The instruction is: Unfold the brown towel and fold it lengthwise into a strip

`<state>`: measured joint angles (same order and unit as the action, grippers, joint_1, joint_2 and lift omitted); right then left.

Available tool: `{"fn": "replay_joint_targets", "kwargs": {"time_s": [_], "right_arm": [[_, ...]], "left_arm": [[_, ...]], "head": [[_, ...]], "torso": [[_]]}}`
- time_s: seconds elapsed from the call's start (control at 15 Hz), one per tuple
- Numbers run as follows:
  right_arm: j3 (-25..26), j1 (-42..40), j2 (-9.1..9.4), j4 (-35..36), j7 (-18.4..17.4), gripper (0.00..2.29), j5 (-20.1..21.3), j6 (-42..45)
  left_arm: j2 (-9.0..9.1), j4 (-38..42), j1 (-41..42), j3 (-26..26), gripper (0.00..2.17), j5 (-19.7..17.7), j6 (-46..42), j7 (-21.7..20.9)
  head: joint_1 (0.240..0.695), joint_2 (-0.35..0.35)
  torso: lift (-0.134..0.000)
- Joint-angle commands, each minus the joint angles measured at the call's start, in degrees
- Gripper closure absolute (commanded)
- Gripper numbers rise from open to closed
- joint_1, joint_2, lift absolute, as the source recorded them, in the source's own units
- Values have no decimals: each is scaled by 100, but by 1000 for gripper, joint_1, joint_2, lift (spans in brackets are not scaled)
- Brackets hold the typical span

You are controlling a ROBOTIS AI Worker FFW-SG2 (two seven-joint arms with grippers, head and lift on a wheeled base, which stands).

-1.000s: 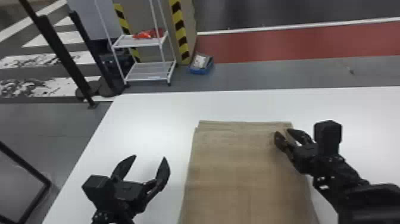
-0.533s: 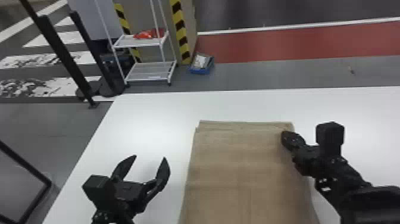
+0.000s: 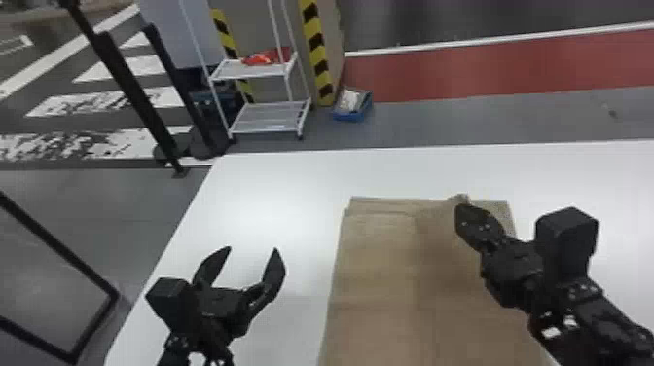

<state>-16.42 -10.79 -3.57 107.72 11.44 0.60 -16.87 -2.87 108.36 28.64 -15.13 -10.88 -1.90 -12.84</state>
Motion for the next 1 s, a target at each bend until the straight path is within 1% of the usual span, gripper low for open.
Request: {"fn": "replay_joint_targets", "kwargs": {"time_s": [0.0,0.13,0.2,0.27,0.47,0.53,0.6,0.67,0.8,0.93], "right_arm": [[-722,-327,-162,381,8,1625,467,-67],[-1241,-582,-302,601,8,1625,828,-85],[-1452,-643,-399,663,8,1625,924,-120],[-1680,-696,-496,689,8,1625,1056,-208],[-2357,-714,-715,689,8,1605,1496,-648],[-2471,-722,-751,689,8,1301,1584,-753],[-2480,-784,-777,698,8,545,1566,-753],[-2507,-845,-838,794,8,-1,1549,-735],[-2401,-1065,-1014,1172,8,2,1496,-648],[-2216,-1355,-1172,1577,16,60,1364,-366]], "left_arm": [[32,-8,-60,-333,53,-187,46,-34],[41,36,-86,-790,53,-521,134,-70],[41,54,-86,-904,53,-574,169,-78],[41,45,-86,-974,53,-626,169,-87],[49,10,-104,-974,53,-635,169,-131],[49,10,-113,-957,53,-635,169,-140],[49,10,-122,-948,53,-635,169,-140],[49,18,-113,-930,53,-635,169,-149],[76,45,-104,-877,53,-609,169,-184],[76,36,-104,-772,53,-521,169,-324]], "head": [[695,338],[695,350],[695,350],[695,350],[695,350],[695,350],[695,350],[695,350],[695,350],[695,350]], "torso": [[-121],[-121],[-121],[-121],[-121],[-121],[-121],[-121],[-121],[-121]]}}
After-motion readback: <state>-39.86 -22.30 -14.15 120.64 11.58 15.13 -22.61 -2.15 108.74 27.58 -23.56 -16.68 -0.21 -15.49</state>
